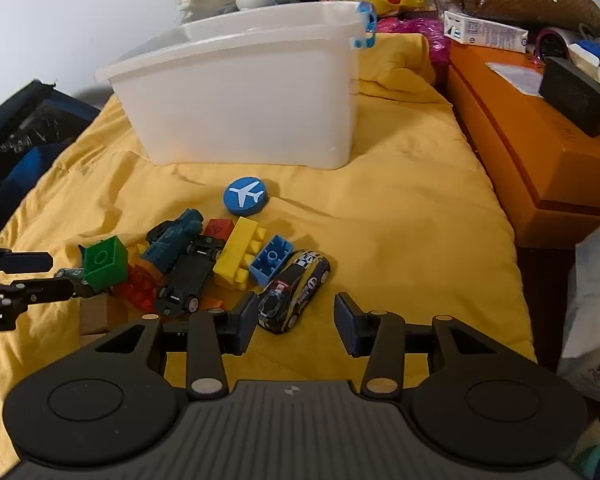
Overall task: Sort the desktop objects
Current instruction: 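Grasp the green toy car with the left tool while the right tool grasps the black-yellow race car, then carry the green car and the black-yellow race car into the white bin and open both tools, then grasp the brown cardboard block with the left tool while the right tool grasps the orange brick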
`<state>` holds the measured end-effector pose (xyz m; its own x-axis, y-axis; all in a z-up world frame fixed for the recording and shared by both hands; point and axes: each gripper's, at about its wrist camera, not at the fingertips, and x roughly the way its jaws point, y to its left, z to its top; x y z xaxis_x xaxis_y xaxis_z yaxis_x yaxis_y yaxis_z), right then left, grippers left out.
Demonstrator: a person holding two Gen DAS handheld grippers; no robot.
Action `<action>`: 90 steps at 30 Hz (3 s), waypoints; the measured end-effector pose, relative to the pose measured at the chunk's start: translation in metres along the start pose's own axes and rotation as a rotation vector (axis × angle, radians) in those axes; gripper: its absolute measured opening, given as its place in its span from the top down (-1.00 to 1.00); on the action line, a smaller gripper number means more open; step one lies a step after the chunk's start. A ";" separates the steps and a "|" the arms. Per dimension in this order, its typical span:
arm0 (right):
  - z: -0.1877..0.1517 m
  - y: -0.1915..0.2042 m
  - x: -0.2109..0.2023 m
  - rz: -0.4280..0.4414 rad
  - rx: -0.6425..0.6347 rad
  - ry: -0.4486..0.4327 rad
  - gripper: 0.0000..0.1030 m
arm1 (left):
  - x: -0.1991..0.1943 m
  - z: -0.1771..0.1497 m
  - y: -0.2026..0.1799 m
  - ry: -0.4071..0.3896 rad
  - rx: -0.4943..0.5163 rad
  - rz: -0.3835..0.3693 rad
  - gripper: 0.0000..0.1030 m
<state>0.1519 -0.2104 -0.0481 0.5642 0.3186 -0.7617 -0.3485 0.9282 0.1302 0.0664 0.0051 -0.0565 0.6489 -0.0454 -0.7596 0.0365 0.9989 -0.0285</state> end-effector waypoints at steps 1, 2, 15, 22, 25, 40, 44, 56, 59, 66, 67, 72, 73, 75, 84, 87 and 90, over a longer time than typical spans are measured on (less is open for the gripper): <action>-0.001 0.001 0.001 0.001 0.005 0.003 0.10 | 0.003 -0.001 -0.002 0.011 -0.002 0.006 -0.17; -0.003 0.003 0.002 0.001 0.008 0.006 0.09 | 0.007 -0.001 -0.002 0.019 -0.012 0.015 -0.17; -0.004 0.010 0.022 -0.020 -0.023 0.032 0.08 | 0.007 -0.006 0.003 0.014 -0.006 0.003 0.49; -0.016 0.001 0.000 -0.006 -0.019 0.000 0.08 | -0.008 -0.015 0.007 -0.006 0.001 -0.066 0.51; -0.022 -0.003 -0.005 0.000 -0.002 0.008 0.08 | -0.004 -0.016 0.004 -0.009 0.010 -0.078 0.16; -0.021 0.004 0.004 0.003 0.010 0.036 0.11 | -0.005 -0.009 0.008 -0.009 -0.007 -0.046 0.62; -0.022 0.006 -0.010 0.023 -0.020 -0.011 0.13 | -0.026 -0.001 0.018 -0.057 -0.061 -0.049 0.62; 0.058 0.012 -0.062 0.114 0.012 -0.217 0.12 | -0.064 0.098 0.039 -0.212 -0.138 -0.032 0.61; 0.090 0.014 -0.066 0.130 0.010 -0.263 0.12 | -0.065 0.129 0.045 -0.230 -0.145 -0.031 0.61; 0.148 0.011 -0.060 0.146 0.010 -0.292 0.12 | -0.060 0.189 0.046 -0.241 -0.101 -0.016 0.61; 0.154 0.012 -0.059 0.143 0.003 -0.291 0.12 | -0.057 0.196 0.047 -0.232 -0.103 -0.016 0.61; 0.180 0.009 -0.046 0.151 0.018 -0.240 0.12 | -0.040 0.221 0.054 -0.166 -0.131 -0.033 0.61; 0.184 0.008 -0.043 0.156 0.023 -0.225 0.12 | -0.037 0.225 0.054 -0.150 -0.136 -0.036 0.61; 0.190 0.007 -0.036 0.149 0.025 -0.202 0.12 | -0.030 0.230 0.056 -0.125 -0.142 -0.042 0.60; 0.203 0.003 -0.012 0.122 0.045 -0.136 -0.02 | -0.015 0.234 0.055 -0.108 -0.160 0.011 -0.10; 0.202 0.005 -0.012 0.129 0.045 -0.151 -0.11 | -0.017 0.225 0.055 -0.123 -0.139 0.011 -0.10; 0.191 0.008 -0.019 0.132 0.021 -0.164 -0.11 | -0.028 0.203 0.053 -0.153 -0.109 0.005 -0.10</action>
<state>0.2814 -0.1723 0.0888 0.6297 0.4631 -0.6237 -0.4127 0.8797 0.2364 0.2045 0.0579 0.0950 0.7573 -0.0332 -0.6522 -0.0442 0.9938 -0.1018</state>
